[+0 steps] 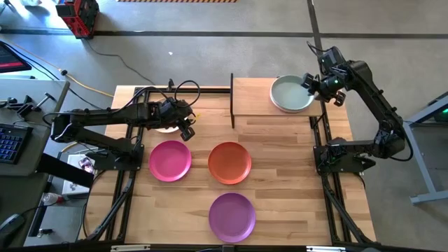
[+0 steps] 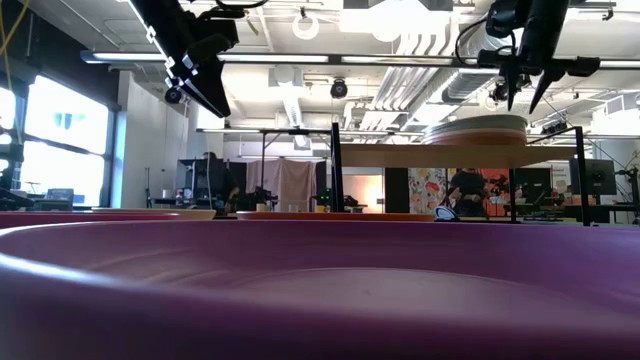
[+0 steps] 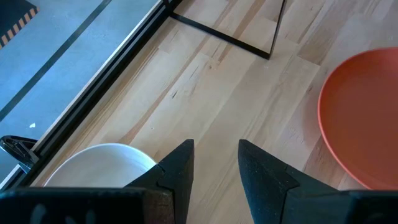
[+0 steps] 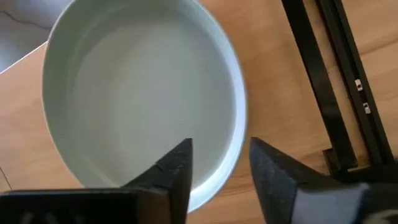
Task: Place and stack plates onto a shelf
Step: Stack the light blue plate on top of the gray plate on the shelf
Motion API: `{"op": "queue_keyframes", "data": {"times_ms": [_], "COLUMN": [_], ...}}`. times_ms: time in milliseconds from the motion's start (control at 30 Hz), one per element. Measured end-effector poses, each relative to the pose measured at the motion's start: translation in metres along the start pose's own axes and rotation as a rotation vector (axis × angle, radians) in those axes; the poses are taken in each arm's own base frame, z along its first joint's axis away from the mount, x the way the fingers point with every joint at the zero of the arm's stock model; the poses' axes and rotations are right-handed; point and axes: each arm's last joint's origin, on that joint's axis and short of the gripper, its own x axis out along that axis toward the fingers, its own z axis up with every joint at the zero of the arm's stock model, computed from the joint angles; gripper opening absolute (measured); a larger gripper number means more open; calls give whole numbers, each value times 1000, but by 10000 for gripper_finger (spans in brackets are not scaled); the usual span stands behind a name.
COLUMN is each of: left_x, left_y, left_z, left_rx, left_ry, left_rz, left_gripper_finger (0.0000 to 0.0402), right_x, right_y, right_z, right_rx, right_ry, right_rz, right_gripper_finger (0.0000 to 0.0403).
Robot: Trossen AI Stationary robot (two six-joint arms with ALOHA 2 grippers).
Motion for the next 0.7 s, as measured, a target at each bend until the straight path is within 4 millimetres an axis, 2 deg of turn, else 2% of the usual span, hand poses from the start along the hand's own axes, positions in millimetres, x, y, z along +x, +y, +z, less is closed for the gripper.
{"op": "queue_keyframes", "data": {"times_ms": [200,433,700], "left_x": [0,0,0], "left_y": [0,0,0], "left_z": [0,0,0], "left_rx": [0,0,0], "left_ry": [1,0,0], "left_rz": [0,0,0], "left_gripper_finger": [115,115,115], "right_x": [-1,-1,-1], "right_y": [0,1,6], "right_z": [-1,-4,-5], "right_rx": [-97,-195,-279], "right_ry": [14,72,41], "right_rz": [23,64,81], "right_gripper_finger": [167,169,169]}}
